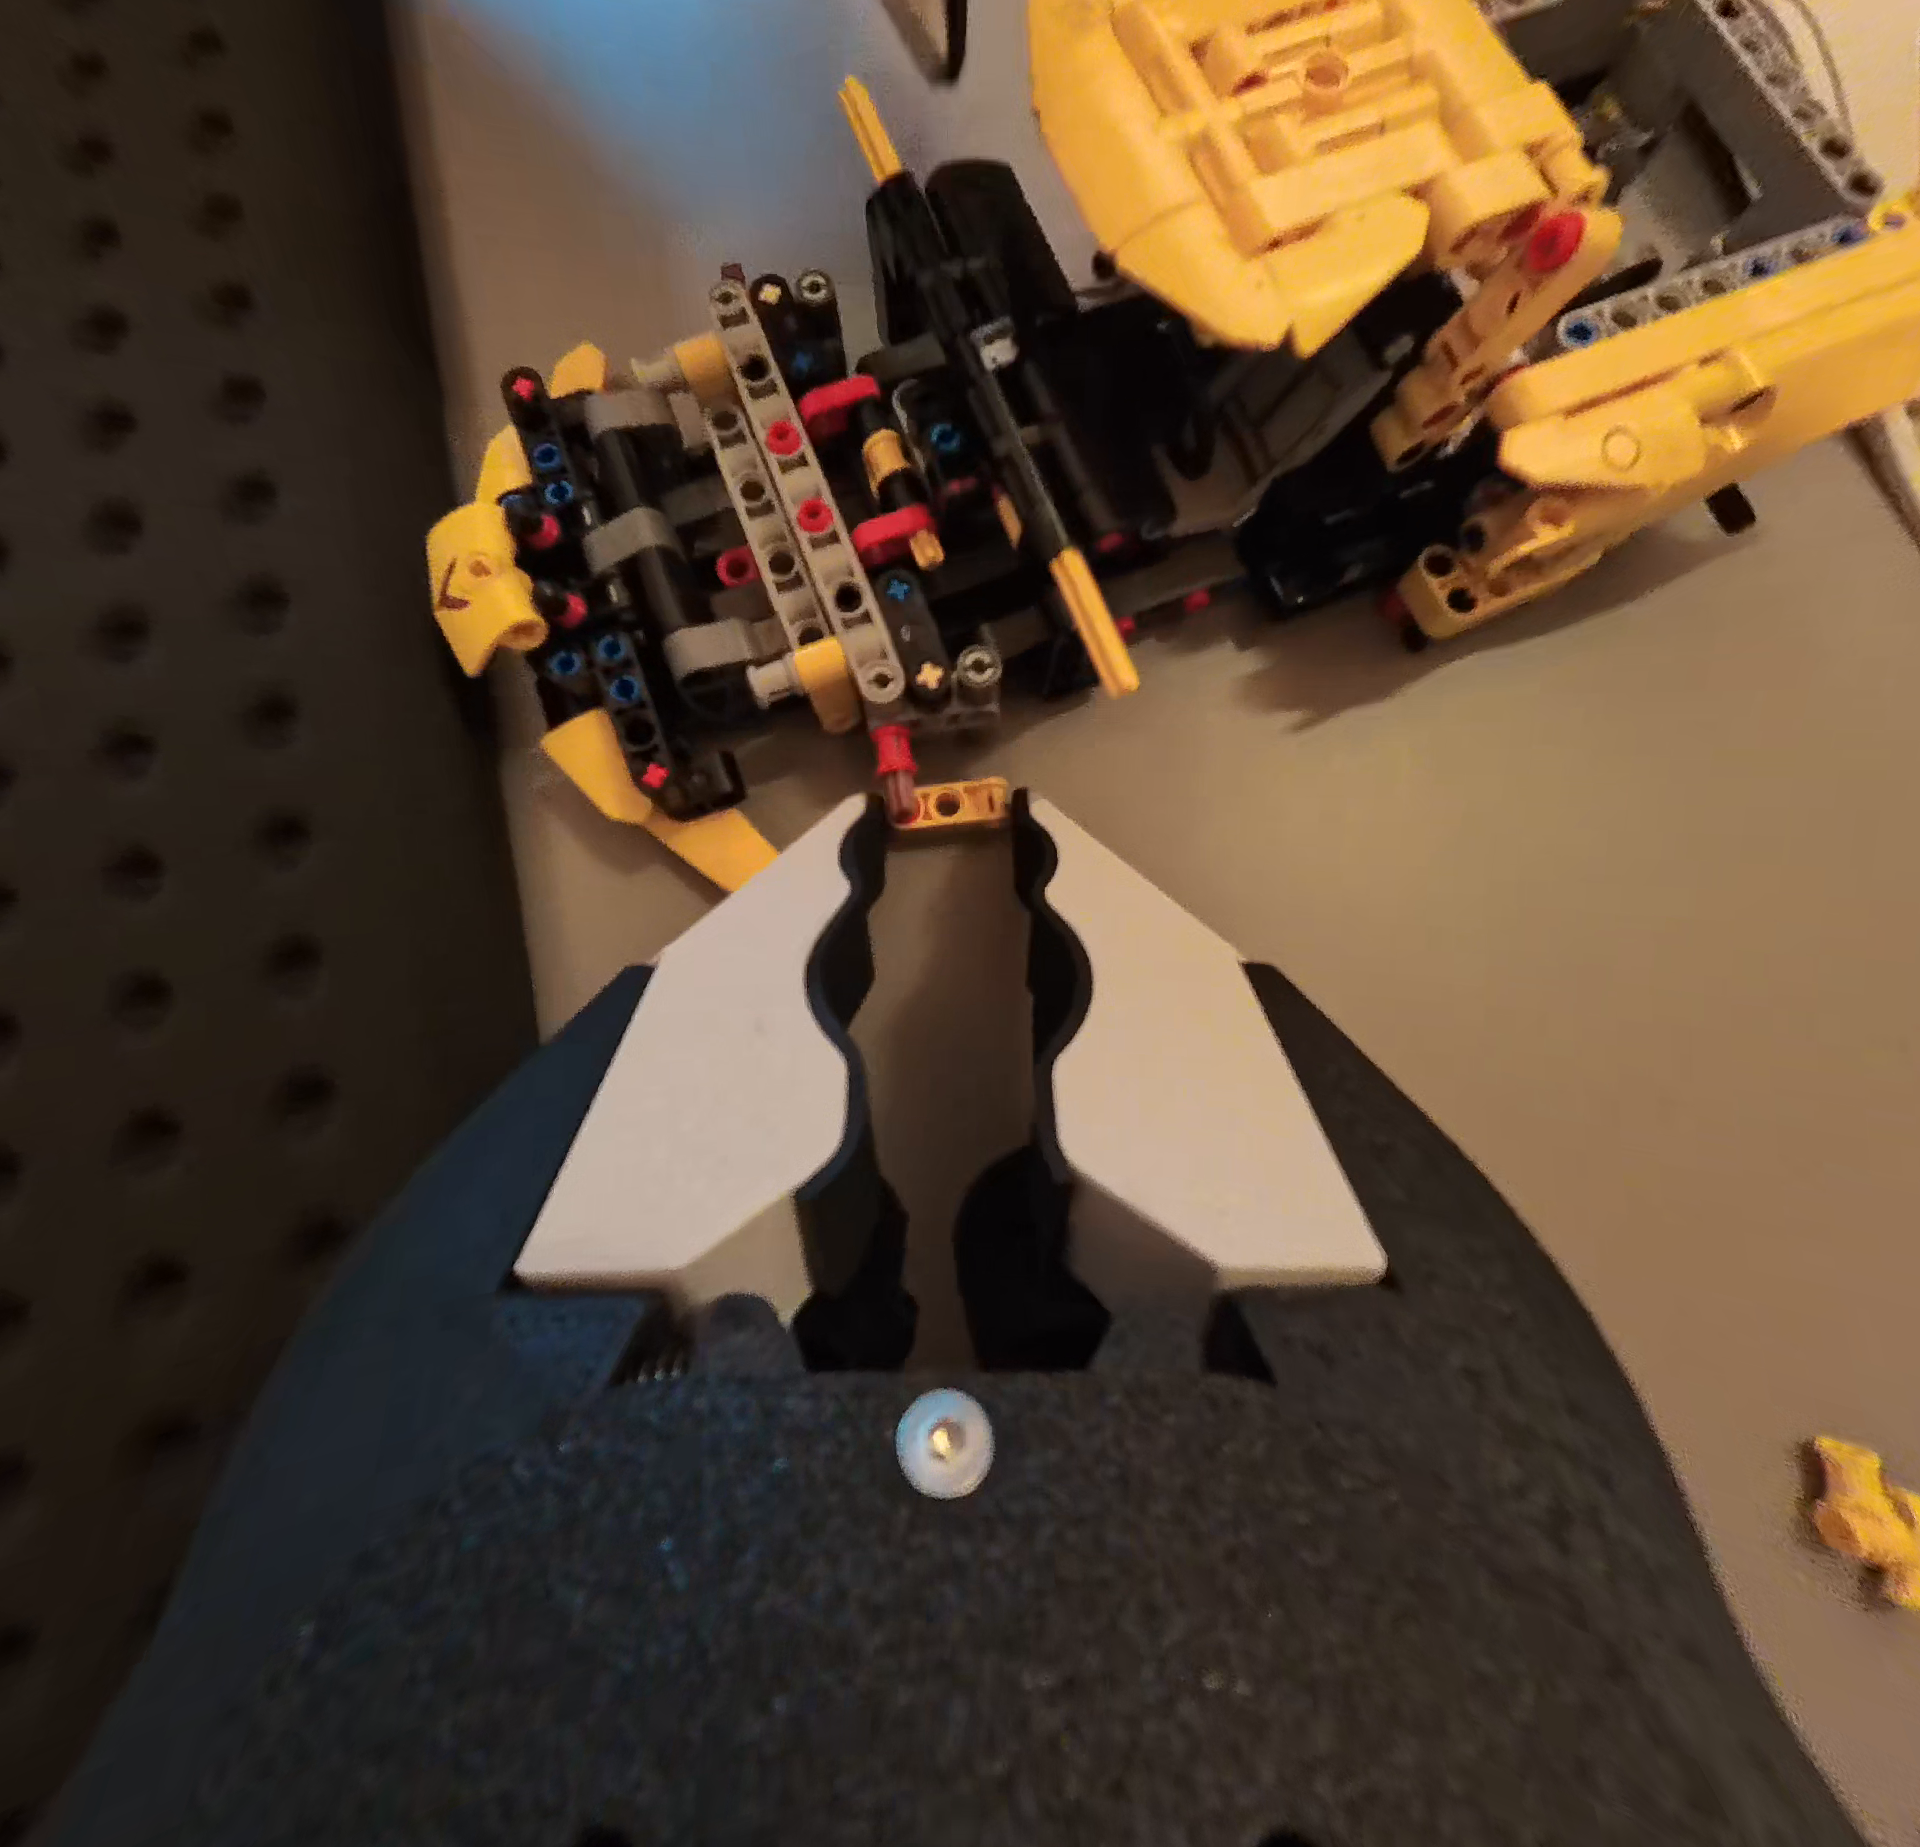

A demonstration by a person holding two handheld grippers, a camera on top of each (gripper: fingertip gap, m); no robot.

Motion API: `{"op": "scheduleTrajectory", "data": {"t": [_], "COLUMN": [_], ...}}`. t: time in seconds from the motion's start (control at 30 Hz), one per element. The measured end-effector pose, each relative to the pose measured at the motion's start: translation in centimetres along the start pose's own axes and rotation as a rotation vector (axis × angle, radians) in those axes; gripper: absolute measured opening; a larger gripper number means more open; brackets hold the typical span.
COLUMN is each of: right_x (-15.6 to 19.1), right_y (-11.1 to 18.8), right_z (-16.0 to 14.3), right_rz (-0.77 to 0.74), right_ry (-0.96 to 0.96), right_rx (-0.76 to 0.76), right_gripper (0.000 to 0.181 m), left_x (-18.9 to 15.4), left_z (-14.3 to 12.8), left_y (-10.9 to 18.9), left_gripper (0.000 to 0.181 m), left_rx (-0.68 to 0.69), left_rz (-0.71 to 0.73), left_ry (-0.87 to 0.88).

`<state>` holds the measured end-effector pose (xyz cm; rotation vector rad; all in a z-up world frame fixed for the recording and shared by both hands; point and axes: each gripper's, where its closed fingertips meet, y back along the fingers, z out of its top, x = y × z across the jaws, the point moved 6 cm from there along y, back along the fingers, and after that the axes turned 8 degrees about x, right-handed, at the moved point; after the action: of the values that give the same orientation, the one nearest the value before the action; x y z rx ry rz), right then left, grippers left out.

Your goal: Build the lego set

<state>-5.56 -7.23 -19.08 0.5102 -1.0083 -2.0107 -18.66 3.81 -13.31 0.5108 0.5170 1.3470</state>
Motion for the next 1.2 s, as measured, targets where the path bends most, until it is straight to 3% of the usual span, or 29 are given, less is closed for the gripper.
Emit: {"op": "scheduleTrajectory", "data": {"t": [0.2, 0.3, 0.43, 0.57, 0.67, 0.8, 0.97, 1.13, 1.2], "right_x": [0.3, 0.2, 0.2, 1.2, 2.1, 2.8, 3.2, 3.4, 3.7], "right_y": [2.1, 3.7, 5.8, 5.6, 4.8, 4.0, 3.3, 3.3, 3.9], "right_z": [-2.4, -1.9, 2.9, 6.7, 8.4, 8.9, 8.9, 8.9, 8.9], "right_rz": [0.004, -0.033, -0.012, 0.080, 0.291, 0.485, 0.528, 0.572, 0.632], "right_ry": [-0.151, -0.258, -0.493, -0.662, -0.798, -0.884, -0.895, -0.884, -0.804], "right_rx": [-0.020, -0.108, -0.472, -0.830, -0.987, -1.040, -1.008, -1.023, -1.008], "right_gripper": [0.023, 0.023, 0.022, 0.023, 0.022, 0.022, 0.022, 0.022, 0.029], "left_x": [-1.8, -3.3, -5.1, -6.2, -6.8, -7.9, -8.6, -8.8, -9.2], "left_z": [0.5, 0.9, 1.3, 1.6, 2.2, 2.8, 2.9, 2.9, 2.9], "left_y": [1.0, 0.8, 0.5, 0.5, 1.3, 2.3, 2.6, 2.9, 3.3], "left_gripper": [0.075, 0.071, 0.054, 0.046, 0.043, 0.017, 0.013, 0.008, 0.008], "left_rx": [-0.078, -0.088, -0.112, -0.152, -0.203, -0.260, -0.270, -0.262, -0.282], "left_rz": [0.058, 0.115, 0.201, 0.254, 0.373, 0.527, 0.534, 0.496, 0.346], "left_ry": [-0.069, -0.158, -0.294, -0.293, -0.309, -0.413, -0.436, -0.489, -0.454]}}
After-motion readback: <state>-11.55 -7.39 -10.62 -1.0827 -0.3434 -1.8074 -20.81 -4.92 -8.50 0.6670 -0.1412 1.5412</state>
